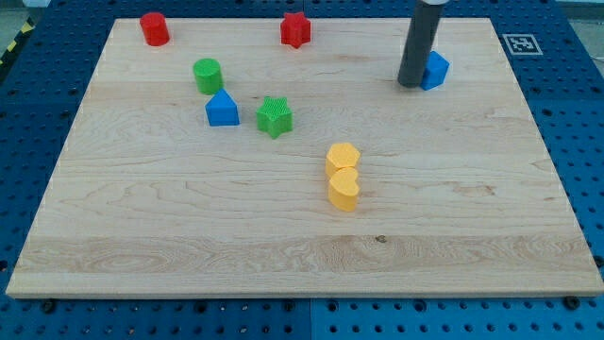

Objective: Place the blue cube towards the top right

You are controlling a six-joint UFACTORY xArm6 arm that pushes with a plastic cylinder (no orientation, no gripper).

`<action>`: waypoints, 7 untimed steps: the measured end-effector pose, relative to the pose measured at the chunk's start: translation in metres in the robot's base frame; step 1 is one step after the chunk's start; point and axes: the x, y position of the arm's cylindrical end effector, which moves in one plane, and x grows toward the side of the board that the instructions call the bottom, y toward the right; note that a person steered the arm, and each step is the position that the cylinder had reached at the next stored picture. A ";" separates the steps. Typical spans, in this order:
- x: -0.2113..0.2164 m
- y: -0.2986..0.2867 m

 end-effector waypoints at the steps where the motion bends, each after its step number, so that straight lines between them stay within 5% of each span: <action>1: -0.004 0.018; 4: 0.008 0.032; 7: -0.026 0.062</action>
